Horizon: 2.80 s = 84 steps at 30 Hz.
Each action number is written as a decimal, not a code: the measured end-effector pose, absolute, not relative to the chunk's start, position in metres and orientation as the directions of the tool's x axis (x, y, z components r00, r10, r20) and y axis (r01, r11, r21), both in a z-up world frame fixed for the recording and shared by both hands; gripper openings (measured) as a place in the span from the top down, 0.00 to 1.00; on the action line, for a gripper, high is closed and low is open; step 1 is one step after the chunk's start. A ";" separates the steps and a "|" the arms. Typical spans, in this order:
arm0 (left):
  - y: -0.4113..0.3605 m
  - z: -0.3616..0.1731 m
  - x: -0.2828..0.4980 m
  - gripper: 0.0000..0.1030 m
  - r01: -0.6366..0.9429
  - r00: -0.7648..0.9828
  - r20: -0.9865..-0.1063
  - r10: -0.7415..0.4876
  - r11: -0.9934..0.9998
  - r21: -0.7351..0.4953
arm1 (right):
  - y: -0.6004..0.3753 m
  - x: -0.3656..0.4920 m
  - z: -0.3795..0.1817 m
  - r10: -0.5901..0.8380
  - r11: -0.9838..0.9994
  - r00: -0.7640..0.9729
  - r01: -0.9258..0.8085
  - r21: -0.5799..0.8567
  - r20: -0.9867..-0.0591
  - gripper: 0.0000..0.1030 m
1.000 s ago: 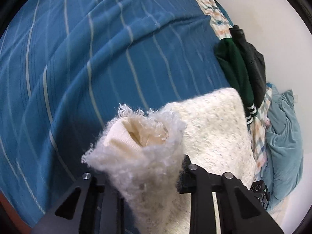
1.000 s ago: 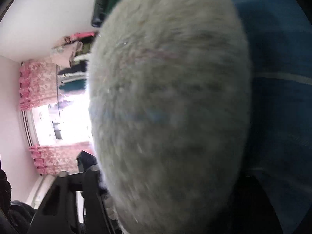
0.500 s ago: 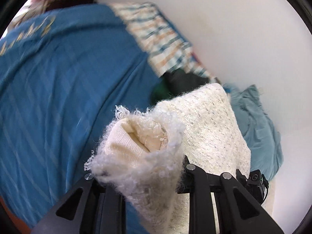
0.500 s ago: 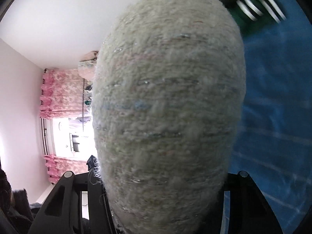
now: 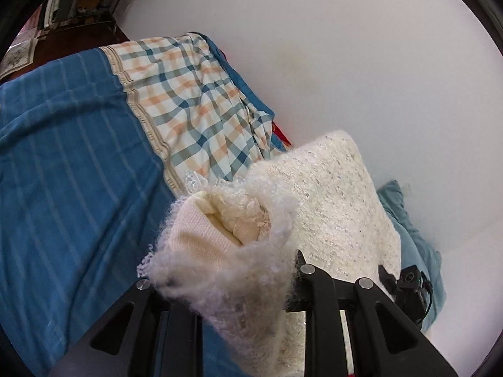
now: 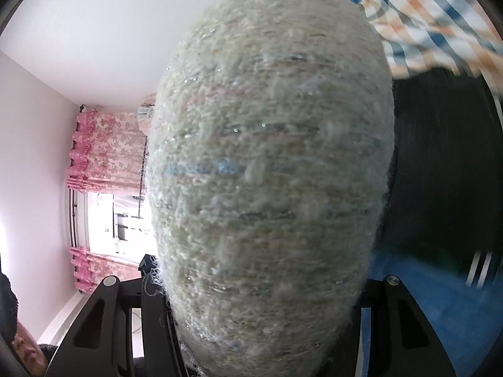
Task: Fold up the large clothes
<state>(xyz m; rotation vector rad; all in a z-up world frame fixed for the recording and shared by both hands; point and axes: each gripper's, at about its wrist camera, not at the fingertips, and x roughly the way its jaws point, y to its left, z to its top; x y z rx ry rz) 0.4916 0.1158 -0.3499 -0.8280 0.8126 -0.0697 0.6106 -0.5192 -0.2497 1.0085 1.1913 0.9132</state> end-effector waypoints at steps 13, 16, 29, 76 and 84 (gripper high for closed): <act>0.069 -0.496 0.576 0.79 -0.276 0.535 -0.771 -0.344 0.792 -0.545 | -0.544 0.680 -0.379 0.908 0.408 0.068 0.071 0.910 -0.412 0.34; 0.065 -0.485 0.579 0.76 -0.258 0.510 -0.797 -0.323 0.827 -0.500 | -0.553 0.686 -0.374 0.854 0.503 0.108 0.079 0.861 -0.509 0.23; 0.030 -0.414 0.552 0.03 -0.142 0.519 -0.852 0.072 0.990 -0.003 | -0.533 0.539 -0.252 -0.027 0.994 0.322 0.109 0.009 -0.946 0.10; 0.064 -0.048 0.174 0.03 0.061 0.775 -0.632 -0.022 0.997 0.040 | -0.437 -0.003 0.255 -0.226 0.966 0.686 0.250 -0.068 -0.692 0.08; 0.061 -0.043 0.163 0.01 0.059 0.789 -0.613 -0.033 0.998 0.023 | -0.437 -0.020 0.269 -0.232 0.966 0.711 0.248 -0.072 -0.664 0.04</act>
